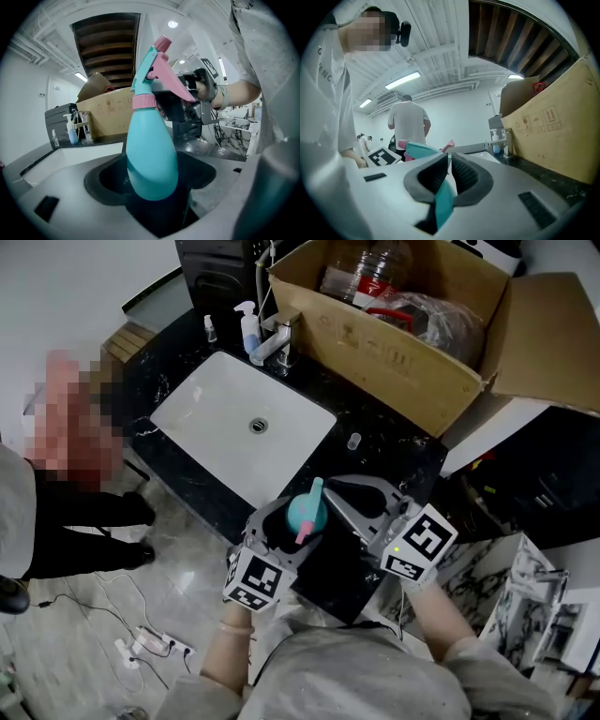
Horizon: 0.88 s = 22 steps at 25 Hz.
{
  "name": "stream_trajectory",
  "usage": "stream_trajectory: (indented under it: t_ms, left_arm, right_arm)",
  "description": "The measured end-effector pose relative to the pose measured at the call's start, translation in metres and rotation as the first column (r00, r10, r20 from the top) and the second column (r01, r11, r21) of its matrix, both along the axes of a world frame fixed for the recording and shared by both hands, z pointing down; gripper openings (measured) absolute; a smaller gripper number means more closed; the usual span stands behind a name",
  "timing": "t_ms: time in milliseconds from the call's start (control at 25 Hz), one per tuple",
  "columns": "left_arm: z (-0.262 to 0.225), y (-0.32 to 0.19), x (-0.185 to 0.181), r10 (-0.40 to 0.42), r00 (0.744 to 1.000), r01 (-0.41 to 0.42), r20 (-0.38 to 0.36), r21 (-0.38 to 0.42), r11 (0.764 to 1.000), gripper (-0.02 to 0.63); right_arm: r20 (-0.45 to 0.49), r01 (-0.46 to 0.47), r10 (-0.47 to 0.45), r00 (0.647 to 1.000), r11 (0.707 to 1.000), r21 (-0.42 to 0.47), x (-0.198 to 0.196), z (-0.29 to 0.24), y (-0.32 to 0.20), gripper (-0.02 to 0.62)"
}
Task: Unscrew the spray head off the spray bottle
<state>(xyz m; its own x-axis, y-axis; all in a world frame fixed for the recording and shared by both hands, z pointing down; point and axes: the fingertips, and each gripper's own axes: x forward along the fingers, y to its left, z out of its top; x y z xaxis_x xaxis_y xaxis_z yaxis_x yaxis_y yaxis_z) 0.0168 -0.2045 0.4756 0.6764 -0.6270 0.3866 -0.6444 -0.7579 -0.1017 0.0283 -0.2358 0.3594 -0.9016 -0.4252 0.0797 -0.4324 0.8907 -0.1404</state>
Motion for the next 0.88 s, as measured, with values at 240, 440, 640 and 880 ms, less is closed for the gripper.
stream_trajectory:
  t_ms: [240,440,640,880]
  left_arm:
    - [0.001,0.0,-0.001,0.002,1.0,-0.002,-0.005,0.0,1.0,0.341]
    - [-0.006,-0.002,-0.003,-0.006,1.0,0.006,-0.029,0.001,1.0,0.341]
    - [-0.001,-0.001,-0.001,-0.007,1.0,0.007,-0.009,0.003,1.0,0.341]
    - [0.0,-0.001,-0.001,-0.005,1.0,0.005,-0.009,0.003,1.0,0.341]
  right_arm:
    - [0.143,0.254,-0.249,0.958,0.967,-0.024,-0.015,-0.008,0.055,0.297]
    - [0.107,0.175,-0.176,0.979,0.984,0.023,-0.034,-0.008,0.057,0.376]
    - [0.027,0.065,-0.067,0.997,0.996,0.054,-0.022,-0.001,0.044,0.249]
    - [0.041,-0.01,0.008,0.999,0.999,0.049,0.011,0.003,0.046,0.203]
